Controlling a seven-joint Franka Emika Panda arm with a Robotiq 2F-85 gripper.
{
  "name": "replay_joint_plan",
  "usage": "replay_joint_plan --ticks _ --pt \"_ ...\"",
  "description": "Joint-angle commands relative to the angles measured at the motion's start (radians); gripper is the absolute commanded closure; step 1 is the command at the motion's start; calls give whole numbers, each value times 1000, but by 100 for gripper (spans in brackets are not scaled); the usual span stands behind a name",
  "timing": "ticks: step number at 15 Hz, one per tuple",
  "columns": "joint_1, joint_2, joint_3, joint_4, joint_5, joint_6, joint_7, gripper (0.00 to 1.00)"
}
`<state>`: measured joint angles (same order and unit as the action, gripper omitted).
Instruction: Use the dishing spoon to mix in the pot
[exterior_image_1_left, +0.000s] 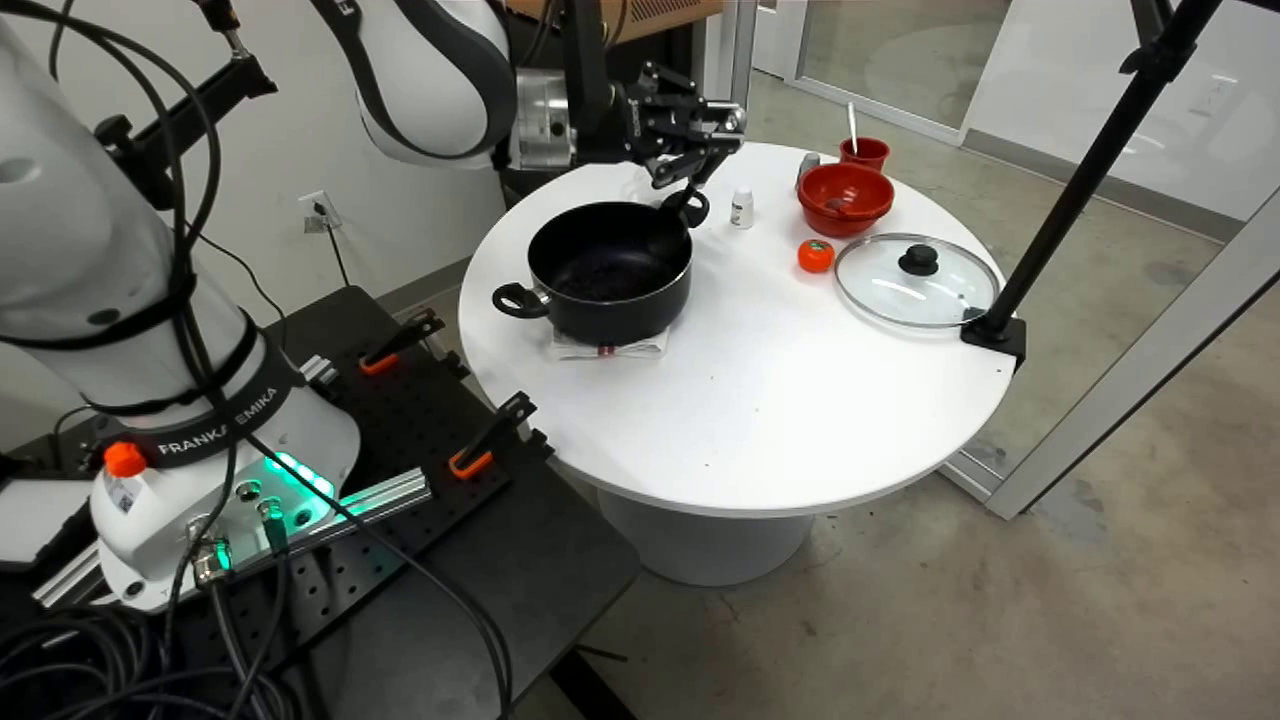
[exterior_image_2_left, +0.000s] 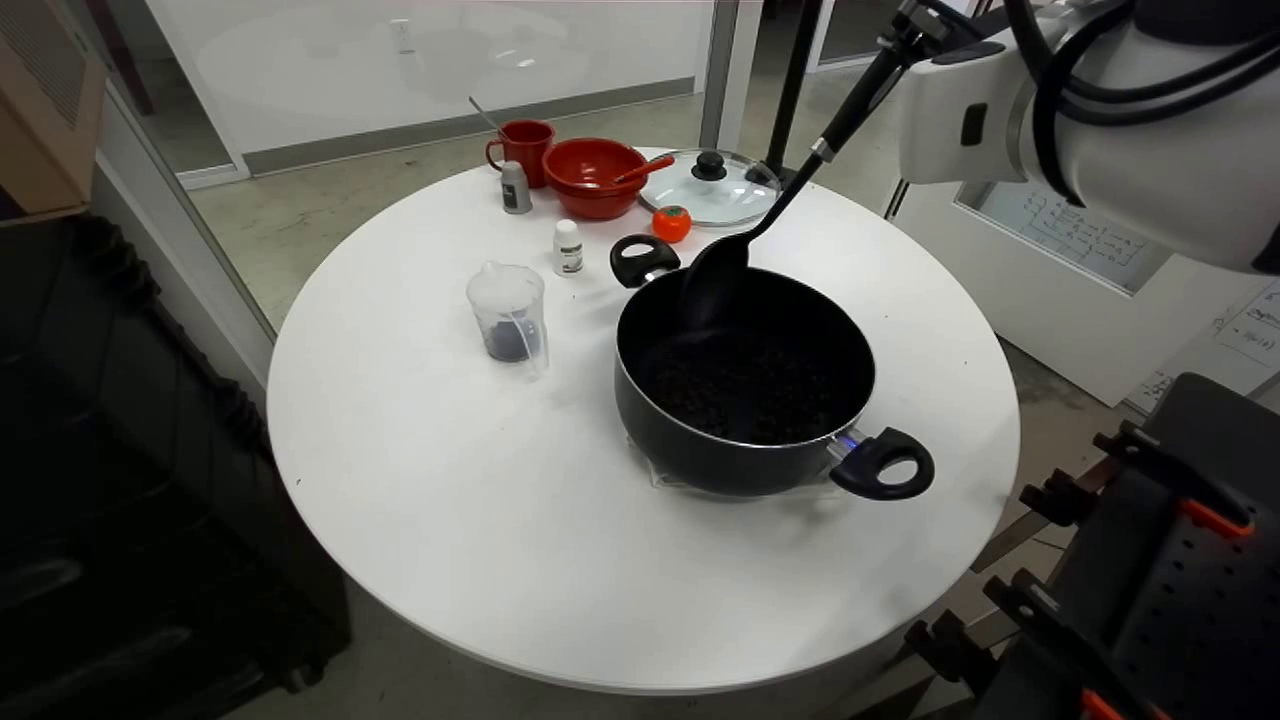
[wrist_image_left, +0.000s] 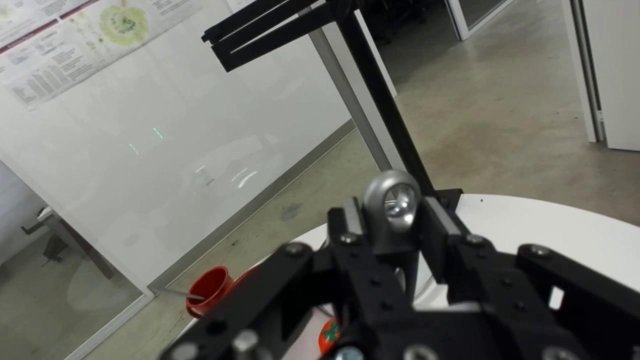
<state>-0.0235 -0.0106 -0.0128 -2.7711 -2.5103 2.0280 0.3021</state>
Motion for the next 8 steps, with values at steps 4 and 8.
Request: replay_joint_plan --ticks 4,8 --pt "-36 -13 -42 0 57 31 -238 92" --pt "-28 -22 -35 -4 86 67 -324 92"
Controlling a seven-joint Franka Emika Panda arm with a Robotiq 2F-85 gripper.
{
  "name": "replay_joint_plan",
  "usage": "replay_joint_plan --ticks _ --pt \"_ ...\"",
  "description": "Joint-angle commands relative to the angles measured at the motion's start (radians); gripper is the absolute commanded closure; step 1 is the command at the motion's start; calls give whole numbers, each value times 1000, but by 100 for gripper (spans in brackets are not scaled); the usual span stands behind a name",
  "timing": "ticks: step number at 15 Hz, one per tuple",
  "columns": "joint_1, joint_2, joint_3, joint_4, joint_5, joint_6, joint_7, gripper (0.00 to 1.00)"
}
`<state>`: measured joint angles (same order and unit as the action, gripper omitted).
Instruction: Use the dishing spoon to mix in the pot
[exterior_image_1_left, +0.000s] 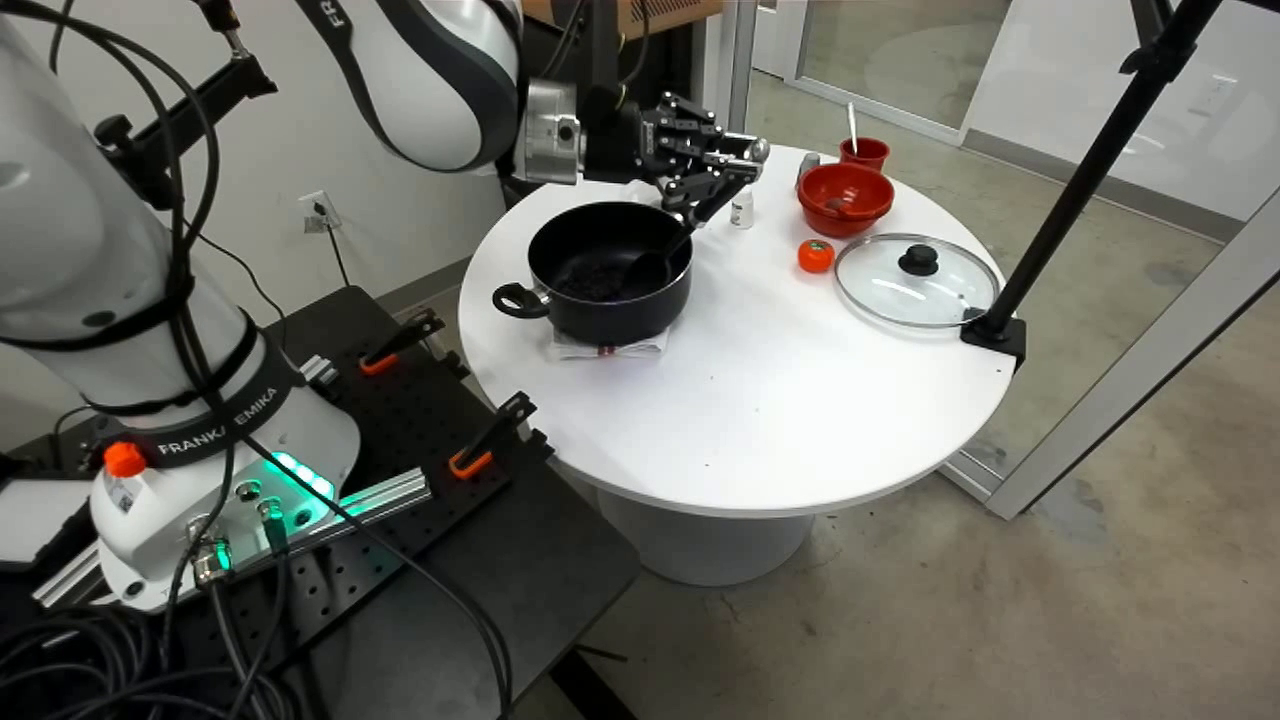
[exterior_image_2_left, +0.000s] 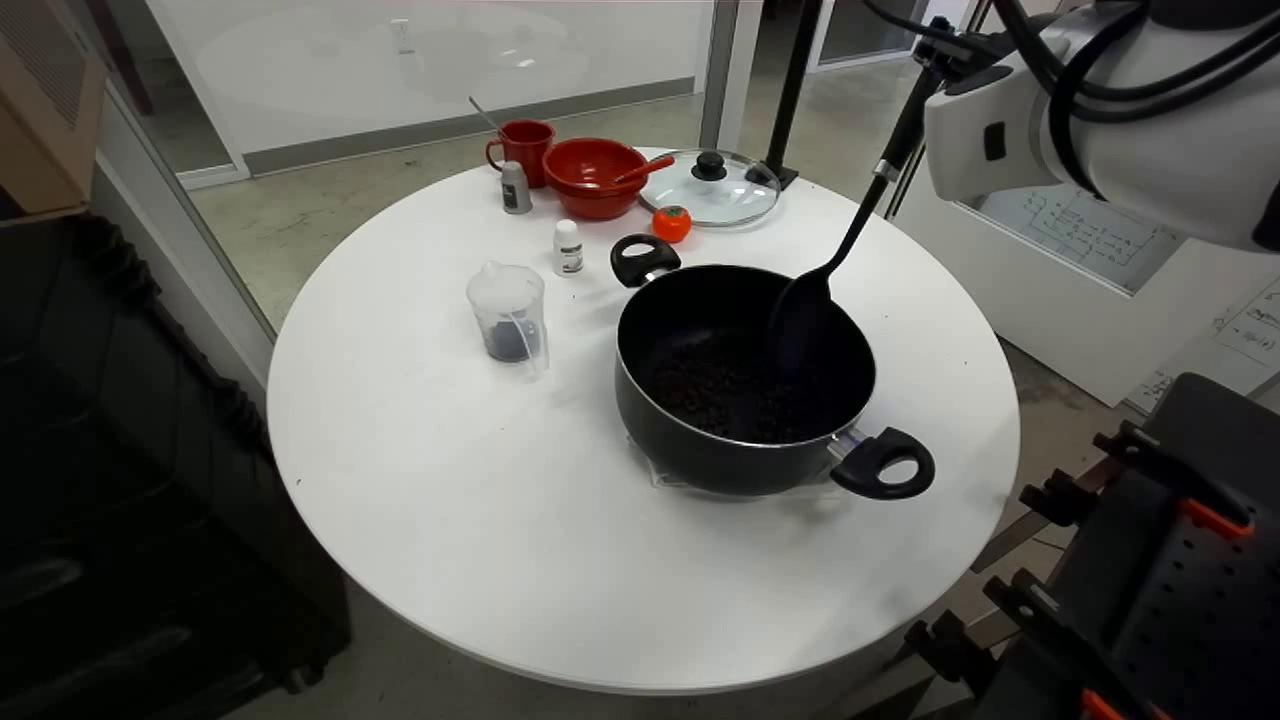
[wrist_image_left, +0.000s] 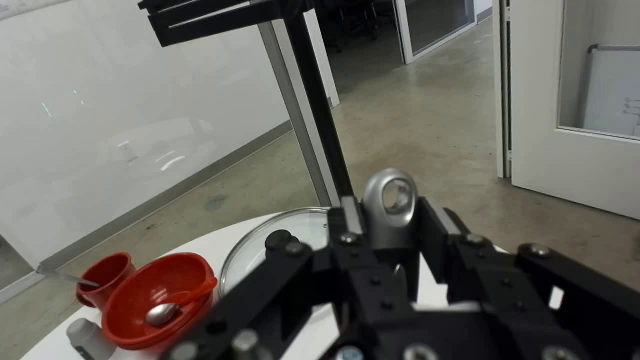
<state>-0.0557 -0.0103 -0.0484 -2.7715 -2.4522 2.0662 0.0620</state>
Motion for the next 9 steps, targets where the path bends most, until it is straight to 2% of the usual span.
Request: replay_joint_plan --ticks 1,9 --pt "8 -24 5 -5 32 37 -92 92" --pt "46 13 46 0 -12 78 -71 92"
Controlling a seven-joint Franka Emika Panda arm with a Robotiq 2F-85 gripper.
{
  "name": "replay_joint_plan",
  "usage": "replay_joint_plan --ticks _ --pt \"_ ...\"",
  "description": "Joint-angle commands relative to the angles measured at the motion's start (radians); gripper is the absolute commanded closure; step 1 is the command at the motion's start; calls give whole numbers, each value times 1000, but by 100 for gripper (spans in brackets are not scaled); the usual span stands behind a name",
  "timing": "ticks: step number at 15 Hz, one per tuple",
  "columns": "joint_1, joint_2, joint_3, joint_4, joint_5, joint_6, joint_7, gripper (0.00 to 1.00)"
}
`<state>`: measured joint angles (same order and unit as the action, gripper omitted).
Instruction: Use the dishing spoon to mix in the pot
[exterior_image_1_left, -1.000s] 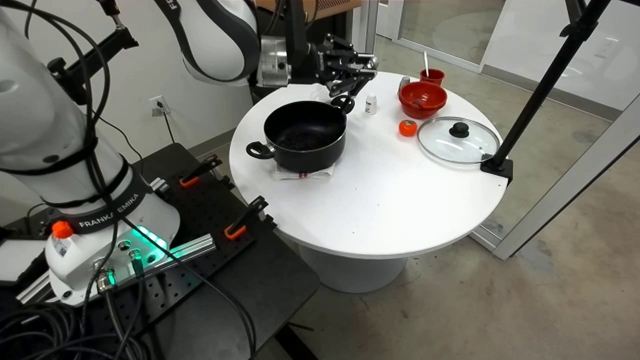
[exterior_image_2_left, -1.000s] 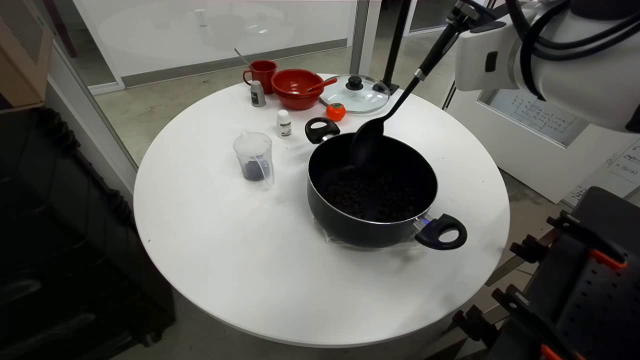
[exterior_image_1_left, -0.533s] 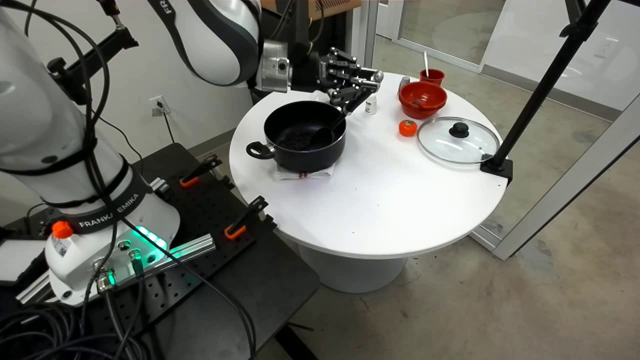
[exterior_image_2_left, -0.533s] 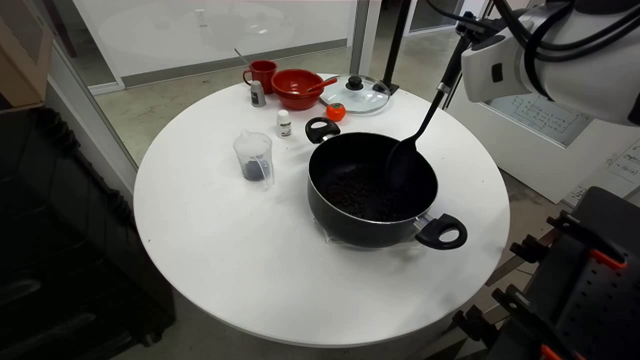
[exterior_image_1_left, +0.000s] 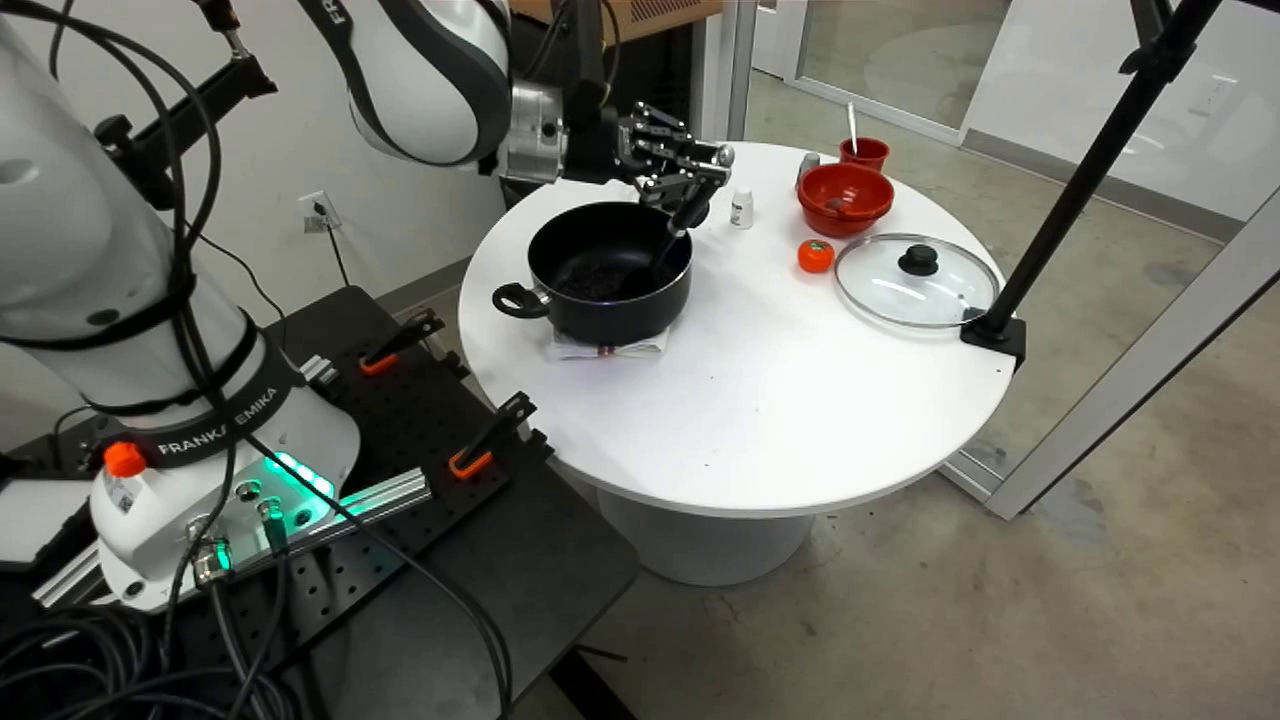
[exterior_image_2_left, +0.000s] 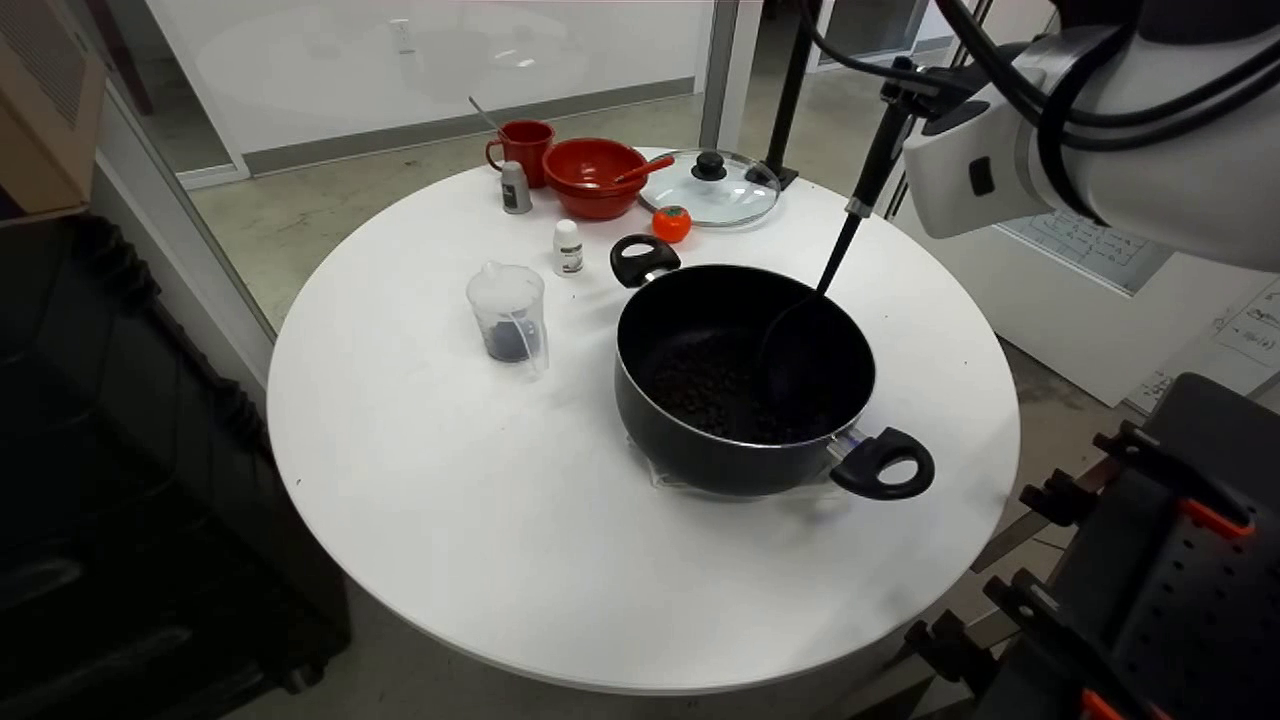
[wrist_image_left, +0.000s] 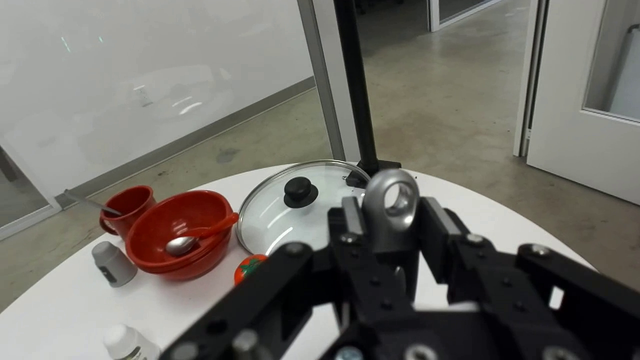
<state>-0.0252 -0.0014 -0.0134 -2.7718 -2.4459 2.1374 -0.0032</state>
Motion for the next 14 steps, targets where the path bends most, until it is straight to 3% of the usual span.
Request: replay_joint_plan --ticks 1,9,14 --pt "22 8 17 1 -22 4 -2 92" --pt "68 47 67 0 -40 -37 66 92" --pt "111 109 114 0 -11 -183 126 92"
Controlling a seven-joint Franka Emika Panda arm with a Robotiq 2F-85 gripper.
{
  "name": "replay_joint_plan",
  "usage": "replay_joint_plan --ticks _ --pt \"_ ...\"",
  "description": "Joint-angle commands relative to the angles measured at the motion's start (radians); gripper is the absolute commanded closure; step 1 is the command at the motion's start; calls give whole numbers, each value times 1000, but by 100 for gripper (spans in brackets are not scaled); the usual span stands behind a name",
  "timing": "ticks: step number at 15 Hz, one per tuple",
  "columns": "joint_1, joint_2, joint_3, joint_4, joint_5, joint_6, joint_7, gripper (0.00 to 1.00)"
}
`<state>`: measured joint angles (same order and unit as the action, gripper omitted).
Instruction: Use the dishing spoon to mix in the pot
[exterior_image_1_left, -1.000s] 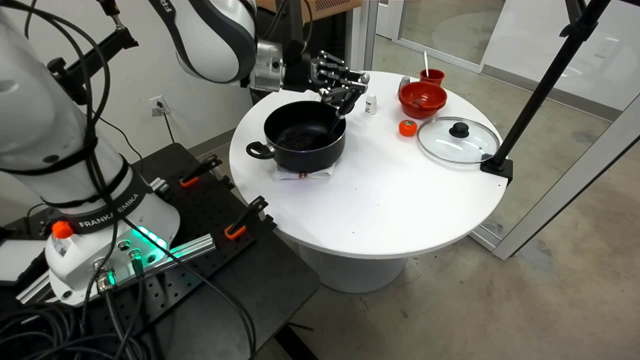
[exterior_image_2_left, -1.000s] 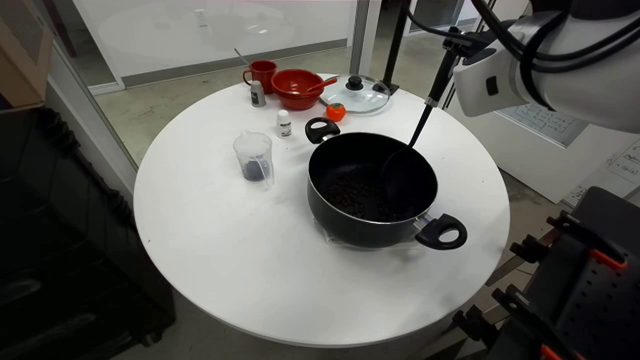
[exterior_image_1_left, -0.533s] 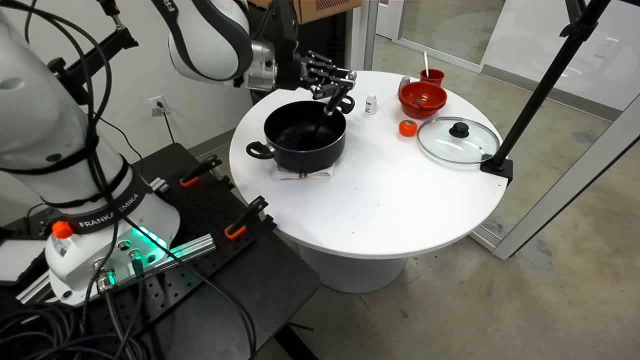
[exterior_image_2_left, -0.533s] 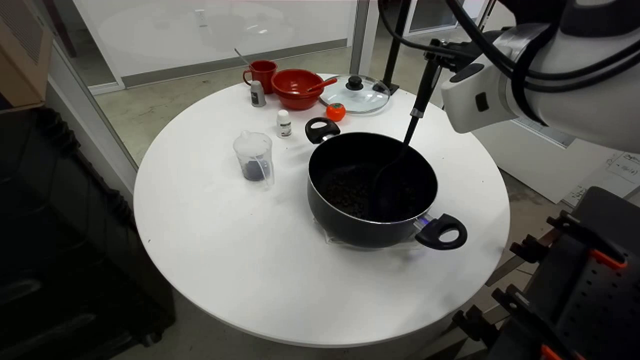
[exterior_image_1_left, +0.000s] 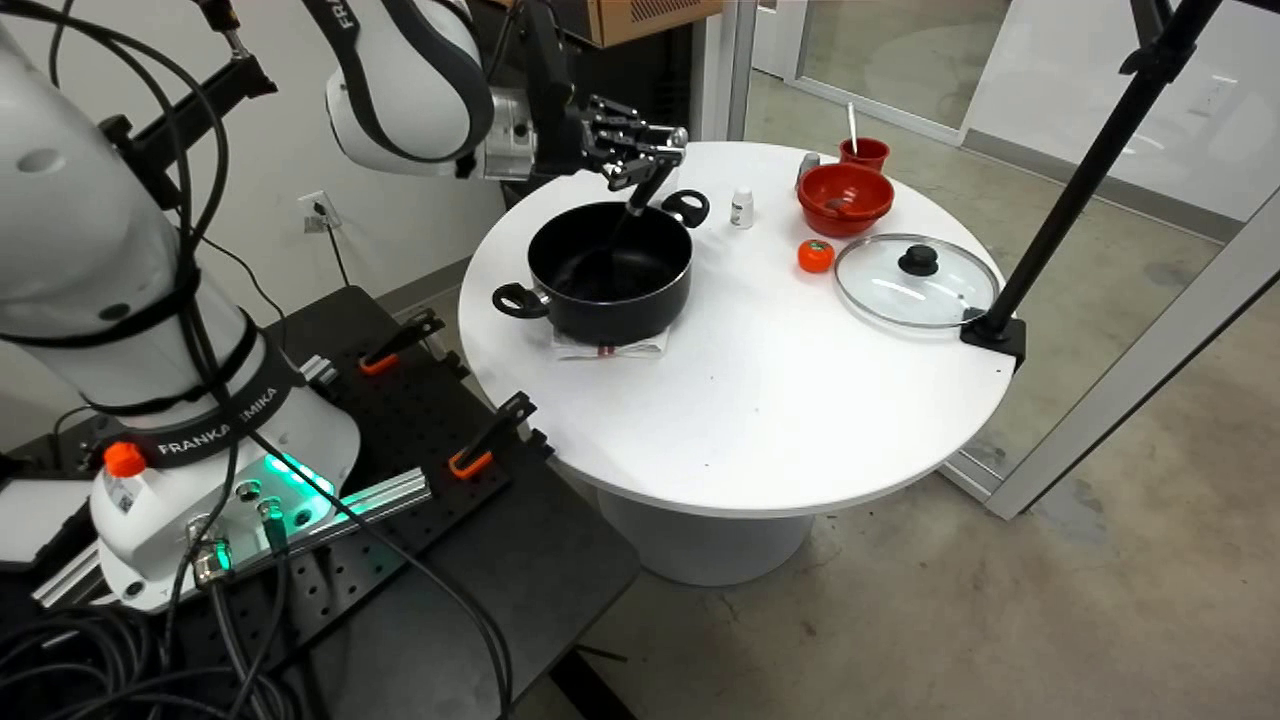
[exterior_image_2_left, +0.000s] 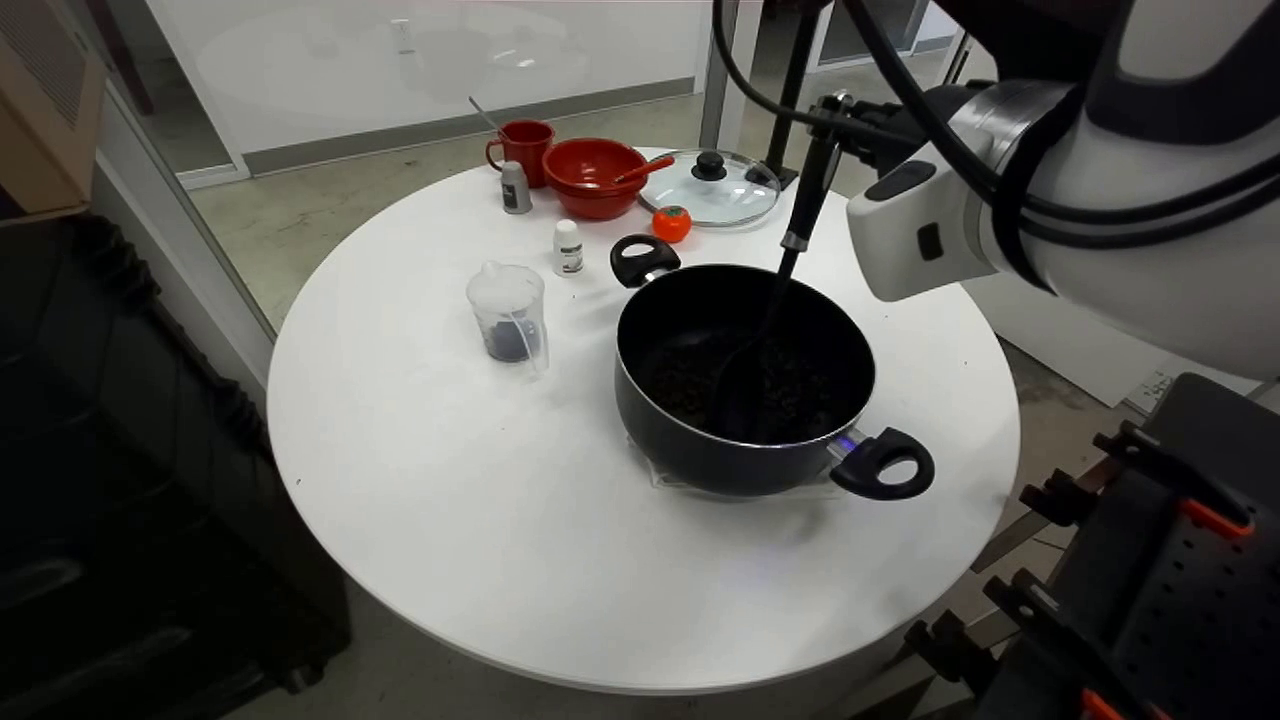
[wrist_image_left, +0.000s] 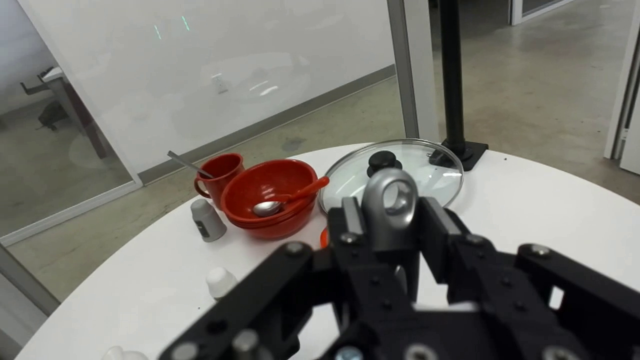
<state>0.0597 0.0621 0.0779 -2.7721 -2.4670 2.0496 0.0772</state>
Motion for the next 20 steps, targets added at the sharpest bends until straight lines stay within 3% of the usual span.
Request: replay_joint_plan --ticks 1,11,20 --pt "31 61 30 0 9 -129 57 92" --pt "38 189 41 0 -7 -418 137 92" --pt "28 251 35 9 -4 -560 192 92"
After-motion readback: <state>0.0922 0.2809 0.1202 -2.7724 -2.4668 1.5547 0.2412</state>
